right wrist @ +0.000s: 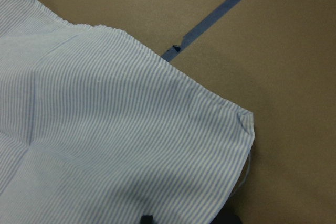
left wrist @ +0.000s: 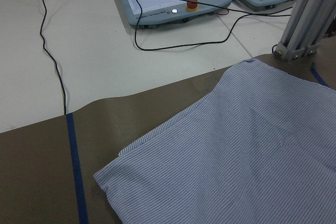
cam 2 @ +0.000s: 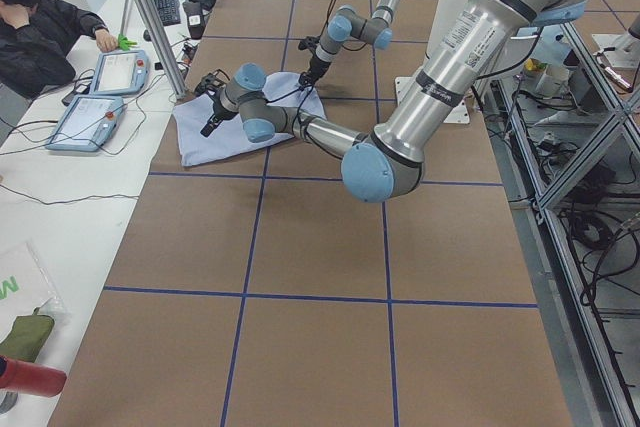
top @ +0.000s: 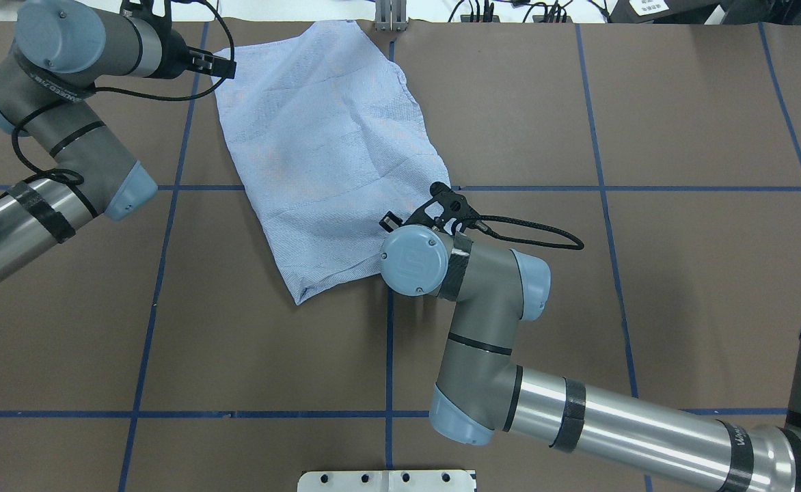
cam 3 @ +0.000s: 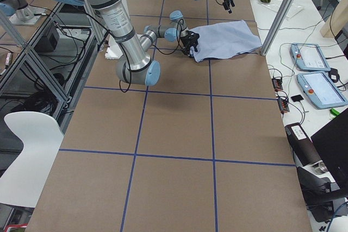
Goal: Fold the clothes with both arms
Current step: 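Lower the right gripper onto the near corner of the folded shirt and grasp, then lower the left gripper onto the shirt's near edge nearest it and grasp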
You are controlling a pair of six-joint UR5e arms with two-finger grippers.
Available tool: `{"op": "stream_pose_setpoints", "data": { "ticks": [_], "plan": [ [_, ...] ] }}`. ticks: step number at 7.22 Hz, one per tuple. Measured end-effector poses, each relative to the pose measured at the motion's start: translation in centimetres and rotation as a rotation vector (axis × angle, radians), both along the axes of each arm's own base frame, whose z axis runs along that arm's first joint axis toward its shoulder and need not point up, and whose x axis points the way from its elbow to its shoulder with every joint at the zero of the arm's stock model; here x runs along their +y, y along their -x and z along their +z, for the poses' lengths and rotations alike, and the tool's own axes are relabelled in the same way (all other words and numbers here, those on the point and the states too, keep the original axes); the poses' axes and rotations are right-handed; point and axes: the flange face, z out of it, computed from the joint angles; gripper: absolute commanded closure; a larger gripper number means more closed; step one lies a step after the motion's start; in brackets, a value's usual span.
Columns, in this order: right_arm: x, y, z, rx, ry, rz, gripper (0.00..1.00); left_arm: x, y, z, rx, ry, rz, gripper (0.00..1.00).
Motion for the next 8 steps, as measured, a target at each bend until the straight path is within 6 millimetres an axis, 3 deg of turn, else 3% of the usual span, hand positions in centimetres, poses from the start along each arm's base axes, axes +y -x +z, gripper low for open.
{"op": "stream_pose_setpoints", "data": {
  "ticks": [5, 6, 7, 8],
  "plan": [
    [0.7, -0.2, -1.8, -0.032, -0.027, 0.016, 1.00, 0.8, -0.3, -0.6, 0.023, -0.001, 0.019, 0.00],
    [0.9, -0.9, -2.8, -0.050, -0.035, 0.017, 1.00, 2.6, 0.1, -1.2, 0.070, 0.013, 0.048, 0.00],
    [1.1, -1.6, -3.5, -0.065, -0.041, 0.019, 1.00, 6.0, 0.6, -1.7, 0.147, 0.045, 0.090, 0.00],
    [1.4, -2.2, -4.0, -0.072, -0.044, 0.019, 1.00, 11.0, 0.3, -2.0, 0.219, 0.084, 0.142, 0.00]
  ]
}}
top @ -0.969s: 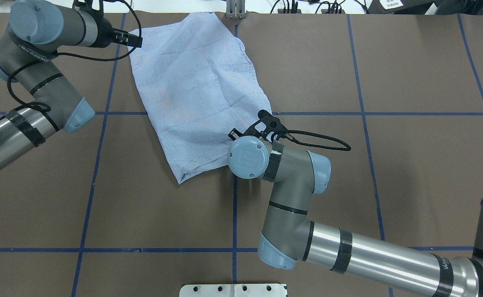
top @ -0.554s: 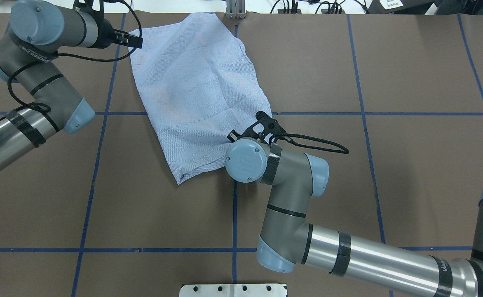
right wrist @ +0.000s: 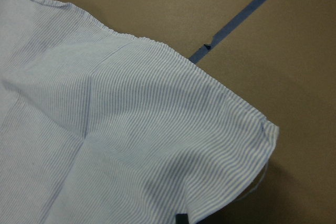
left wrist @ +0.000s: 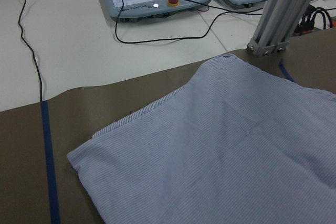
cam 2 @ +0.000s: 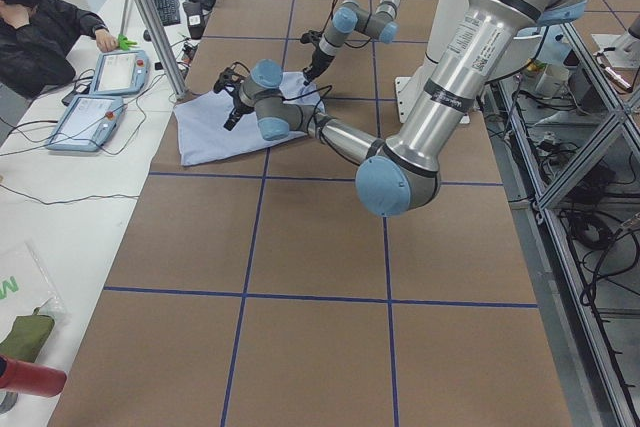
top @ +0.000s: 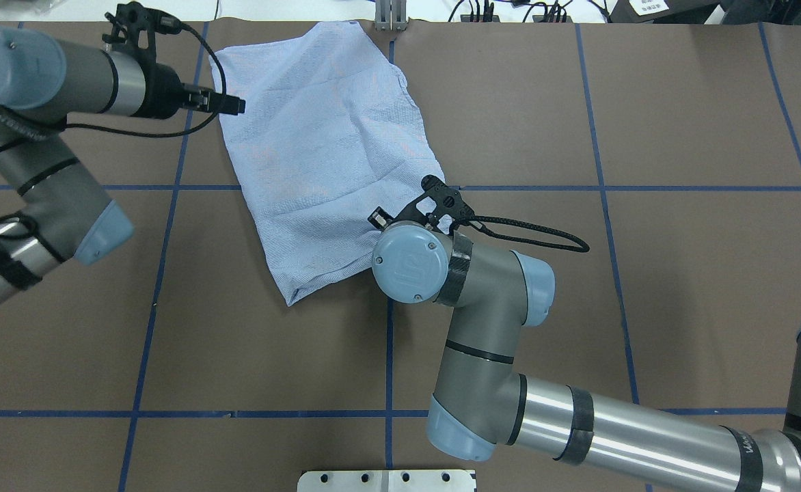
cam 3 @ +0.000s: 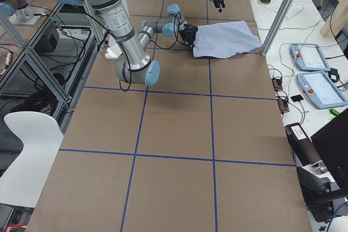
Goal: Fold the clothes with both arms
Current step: 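Lower the left gripper onto the shirt's near edge nearest it and grasp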
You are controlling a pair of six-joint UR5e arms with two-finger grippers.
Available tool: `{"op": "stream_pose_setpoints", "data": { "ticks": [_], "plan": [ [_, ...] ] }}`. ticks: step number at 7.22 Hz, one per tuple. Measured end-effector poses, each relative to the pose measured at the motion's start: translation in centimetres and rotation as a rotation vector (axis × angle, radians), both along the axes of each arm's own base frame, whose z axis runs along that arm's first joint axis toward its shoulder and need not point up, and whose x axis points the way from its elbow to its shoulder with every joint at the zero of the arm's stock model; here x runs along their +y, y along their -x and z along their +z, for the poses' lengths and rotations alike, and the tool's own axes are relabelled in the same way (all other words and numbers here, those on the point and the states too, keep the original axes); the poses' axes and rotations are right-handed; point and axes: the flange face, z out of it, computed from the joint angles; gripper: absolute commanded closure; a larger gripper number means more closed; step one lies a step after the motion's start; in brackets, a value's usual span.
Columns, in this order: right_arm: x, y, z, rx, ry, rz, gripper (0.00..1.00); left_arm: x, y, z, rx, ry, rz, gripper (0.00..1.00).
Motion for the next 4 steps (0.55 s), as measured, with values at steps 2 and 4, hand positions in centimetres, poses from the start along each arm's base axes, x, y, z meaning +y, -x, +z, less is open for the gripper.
{"op": "stream_pose_setpoints", "data": {
  "ticks": [2, 4],
  "plan": [
    [0.6, -1.5, -0.2, -0.009, -0.004, 0.001, 1.00, 10.7, -2.7, 0.4, 0.101, 0.123, 0.072, 0.00],
    [0.8, -2.2, -0.3, -0.014, -0.008, 0.003, 1.00, 17.7, -7.7, 1.6, 0.149, 0.269, 0.014, 0.13]
  ]
}}
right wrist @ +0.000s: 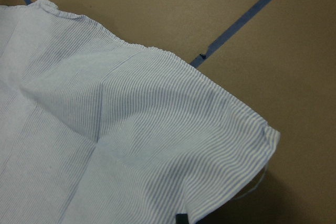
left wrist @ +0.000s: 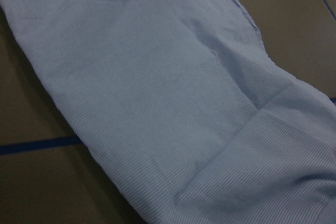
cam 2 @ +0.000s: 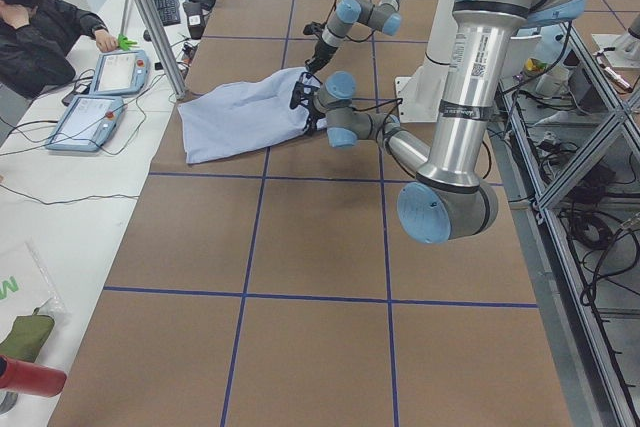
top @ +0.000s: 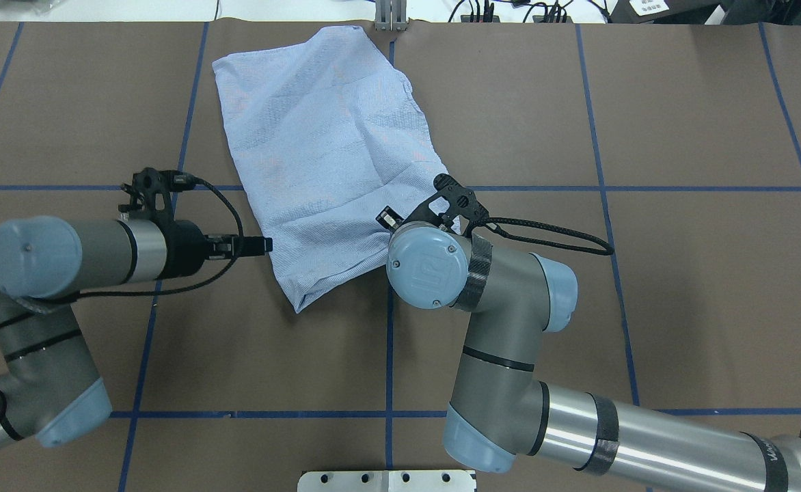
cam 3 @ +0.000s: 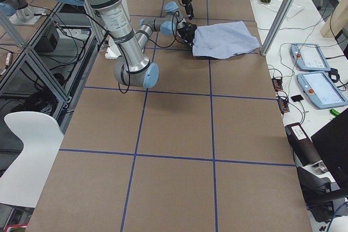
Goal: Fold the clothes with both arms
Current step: 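Lower the left gripper onto the shirt's near edge nearest it and grasp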
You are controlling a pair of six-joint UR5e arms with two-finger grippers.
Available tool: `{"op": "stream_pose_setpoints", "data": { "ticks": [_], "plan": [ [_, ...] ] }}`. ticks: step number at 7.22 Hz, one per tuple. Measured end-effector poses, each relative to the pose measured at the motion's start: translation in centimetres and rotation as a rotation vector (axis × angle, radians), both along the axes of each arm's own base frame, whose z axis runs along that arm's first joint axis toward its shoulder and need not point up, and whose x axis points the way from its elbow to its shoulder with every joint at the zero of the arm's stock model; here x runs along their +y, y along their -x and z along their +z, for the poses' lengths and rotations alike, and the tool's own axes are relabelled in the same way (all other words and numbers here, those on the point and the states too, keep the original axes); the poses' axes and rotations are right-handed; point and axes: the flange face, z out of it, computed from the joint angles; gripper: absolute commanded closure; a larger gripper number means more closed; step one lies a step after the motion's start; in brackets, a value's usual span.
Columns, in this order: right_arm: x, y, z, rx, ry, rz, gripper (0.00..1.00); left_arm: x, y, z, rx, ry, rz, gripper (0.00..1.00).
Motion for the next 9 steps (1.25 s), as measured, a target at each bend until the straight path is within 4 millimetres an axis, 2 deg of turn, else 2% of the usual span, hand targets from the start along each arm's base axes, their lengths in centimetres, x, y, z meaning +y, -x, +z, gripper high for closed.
{"op": "stream_pose_setpoints", "data": {
  "ticks": [2, 3, 5, 8, 9],
  "plan": [
    [0.0, -0.1, 0.0, 0.000, -0.003, 0.005, 1.00, 3.3, -3.3, -0.3, 0.064, 0.144, -0.041, 0.26],
    [0.0, -0.1, 0.0, 0.000, -0.004, 0.006, 1.00, 4.3, -4.5, -0.6, 0.089, 0.189, -0.066, 0.34],
    [0.0, -0.1, -0.1, 0.000, -0.005, 0.007, 1.00, 5.1, -5.8, -1.0, 0.114, 0.231, -0.087, 0.43],
    [0.0, -0.1, -0.2, -0.001, -0.006, 0.006, 1.00, 4.6, -8.2, -1.7, 0.138, 0.272, -0.096, 0.43],
    [0.0, -0.1, -0.2, -0.001, -0.007, 0.006, 1.00, 4.5, -8.6, -1.7, 0.140, 0.276, -0.096, 0.35]
  ]
}}
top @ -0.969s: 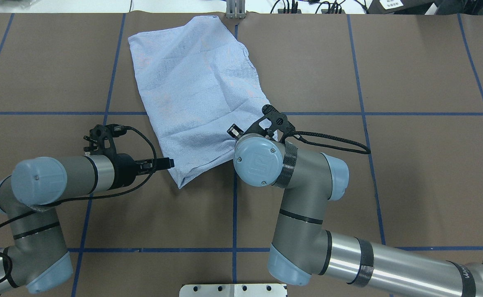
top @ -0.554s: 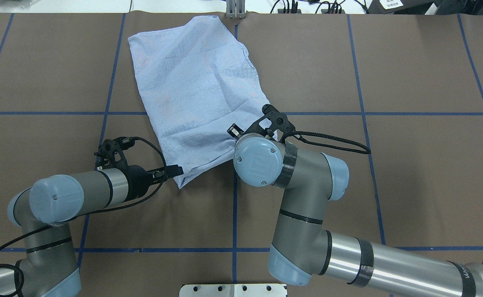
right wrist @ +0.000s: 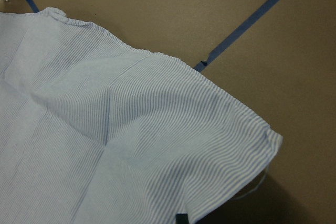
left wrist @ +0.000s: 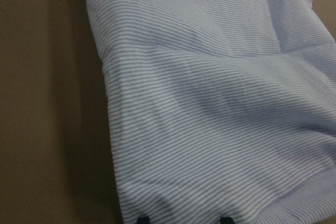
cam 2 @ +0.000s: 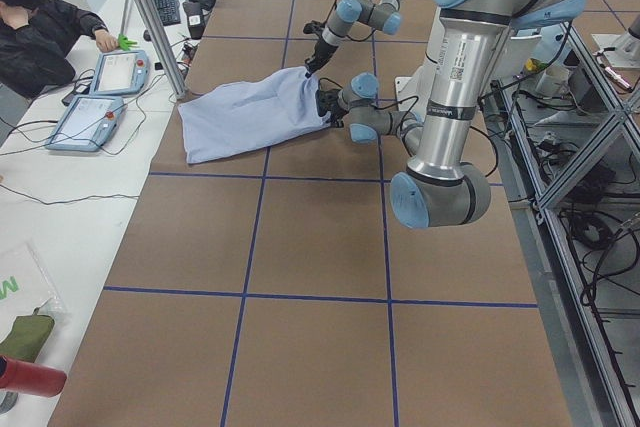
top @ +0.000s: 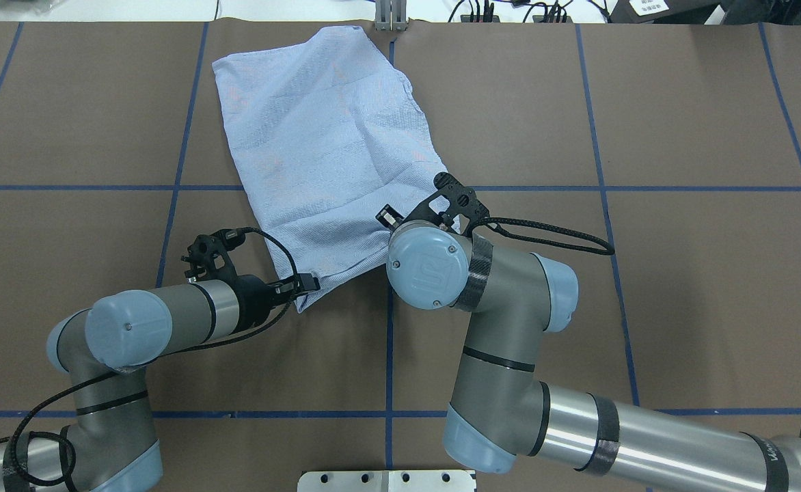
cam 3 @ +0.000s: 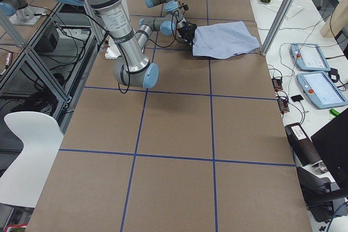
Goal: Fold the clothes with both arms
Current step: 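Lower the left gripper onto the shirt's near edge nearest it and grasp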
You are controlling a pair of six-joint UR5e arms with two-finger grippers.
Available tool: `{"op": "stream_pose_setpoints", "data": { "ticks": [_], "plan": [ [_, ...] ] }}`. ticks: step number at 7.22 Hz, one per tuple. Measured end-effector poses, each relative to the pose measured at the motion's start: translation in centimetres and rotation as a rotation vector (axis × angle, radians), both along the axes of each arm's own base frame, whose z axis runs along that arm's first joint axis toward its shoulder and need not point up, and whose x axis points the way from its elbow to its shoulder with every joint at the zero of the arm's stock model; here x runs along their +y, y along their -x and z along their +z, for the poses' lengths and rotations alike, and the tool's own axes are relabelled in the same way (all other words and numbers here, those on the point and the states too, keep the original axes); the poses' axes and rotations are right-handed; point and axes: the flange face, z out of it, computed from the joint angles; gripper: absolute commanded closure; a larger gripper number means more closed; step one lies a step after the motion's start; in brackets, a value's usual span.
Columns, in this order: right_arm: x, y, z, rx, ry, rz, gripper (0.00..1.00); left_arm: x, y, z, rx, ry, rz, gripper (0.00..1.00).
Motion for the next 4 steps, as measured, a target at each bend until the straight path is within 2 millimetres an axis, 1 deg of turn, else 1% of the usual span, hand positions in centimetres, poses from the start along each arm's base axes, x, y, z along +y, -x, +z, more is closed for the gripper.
{"op": "stream_pose_setpoints", "data": {
  "ticks": [1, 2, 4],
  "plan": [
    [0.00, 0.00, -0.03, -0.001, 0.000, 0.000, 1.00, -0.03, -0.13, 0.01, 0.000, -0.003, 0.003, 0.29],
    [0.00, 0.00, -0.04, -0.001, 0.000, 0.000, 1.00, -0.06, 0.03, -0.06, -0.002, -0.013, 0.008, 0.27],
    [0.04, -0.09, -0.17, -0.004, -0.001, 0.000, 1.00, -0.26, 0.53, -0.18, -0.016, -0.054, 0.017, 0.27]
  ]
}}
